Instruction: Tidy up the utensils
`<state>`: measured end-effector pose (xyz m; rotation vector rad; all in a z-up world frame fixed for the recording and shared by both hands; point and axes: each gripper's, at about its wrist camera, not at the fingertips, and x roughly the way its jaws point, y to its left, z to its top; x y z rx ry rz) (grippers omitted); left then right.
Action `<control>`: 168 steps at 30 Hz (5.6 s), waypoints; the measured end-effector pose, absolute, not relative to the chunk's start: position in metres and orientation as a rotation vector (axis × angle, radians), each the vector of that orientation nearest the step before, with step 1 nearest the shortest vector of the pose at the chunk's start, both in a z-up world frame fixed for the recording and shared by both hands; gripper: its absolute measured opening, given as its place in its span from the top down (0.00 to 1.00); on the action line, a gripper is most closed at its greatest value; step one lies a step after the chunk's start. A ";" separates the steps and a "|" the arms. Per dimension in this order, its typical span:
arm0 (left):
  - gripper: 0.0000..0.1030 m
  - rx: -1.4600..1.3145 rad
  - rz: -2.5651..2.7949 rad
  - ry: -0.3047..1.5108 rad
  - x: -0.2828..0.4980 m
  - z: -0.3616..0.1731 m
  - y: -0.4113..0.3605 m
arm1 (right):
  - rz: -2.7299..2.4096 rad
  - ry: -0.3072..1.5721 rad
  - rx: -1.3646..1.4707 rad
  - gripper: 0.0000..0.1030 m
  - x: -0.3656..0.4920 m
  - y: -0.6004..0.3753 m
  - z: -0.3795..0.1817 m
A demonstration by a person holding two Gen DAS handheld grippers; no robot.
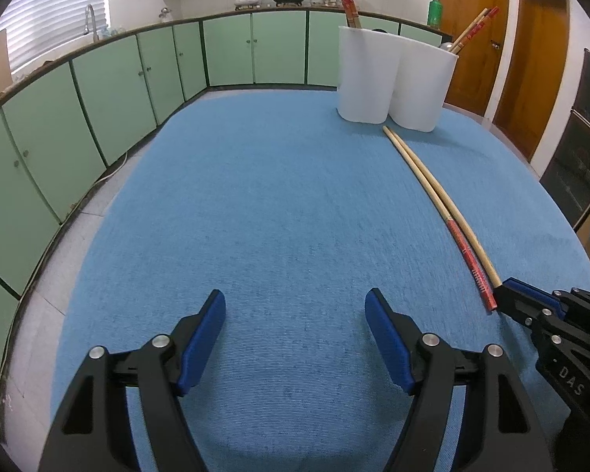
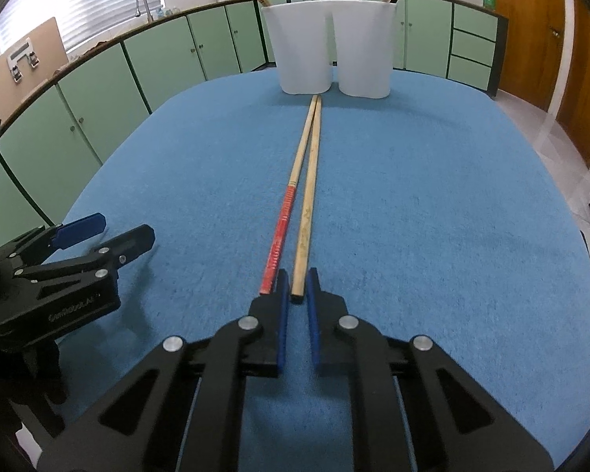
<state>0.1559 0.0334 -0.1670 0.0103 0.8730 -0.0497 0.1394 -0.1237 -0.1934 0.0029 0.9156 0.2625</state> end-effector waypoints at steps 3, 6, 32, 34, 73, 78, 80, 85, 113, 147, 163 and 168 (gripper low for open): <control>0.30 0.005 -0.052 0.875 0.156 -0.167 0.033 | 0.271 0.916 0.015 0.93 0.140 -0.127 -0.193; 0.30 -0.008 -0.067 0.877 0.155 -0.166 0.029 | 0.262 0.907 0.022 0.94 0.138 -0.133 -0.191; 0.38 -0.018 -0.165 0.892 0.155 -0.171 -0.062 | 0.166 0.906 0.068 0.94 0.131 -0.211 -0.194; 0.43 -0.005 -0.158 0.892 0.156 -0.171 -0.065 | 0.167 0.906 0.067 0.94 0.132 -0.211 -0.194; 0.95 0.027 -0.187 0.680 0.125 -0.075 -0.040 | 0.209 0.699 0.037 0.94 0.109 -0.218 -0.109; 0.95 0.020 -0.204 0.591 0.125 -0.037 -0.035 | 0.238 0.621 0.036 0.94 0.112 -0.221 -0.069; 0.95 0.012 -0.214 0.571 0.129 -0.026 -0.032 | 0.259 0.598 0.040 0.94 0.116 -0.223 -0.053; 0.95 0.008 -0.253 0.528 0.145 0.001 -0.030 | 0.298 0.565 0.035 0.94 0.132 -0.223 -0.020; 0.95 0.043 -0.278 0.245 0.278 0.134 -0.054 | 0.315 0.285 0.031 0.94 0.289 -0.215 0.138; 0.22 -0.017 -0.215 0.397 0.226 0.038 -0.027 | 0.193 0.366 0.017 0.07 0.198 -0.234 0.031; 0.06 -0.005 -0.222 0.390 0.122 0.028 -0.033 | 0.219 0.414 0.040 0.05 0.095 -0.223 0.006; 0.06 -0.004 -0.223 0.380 0.102 0.029 -0.033 | 0.228 0.407 -0.010 0.05 0.077 -0.216 0.006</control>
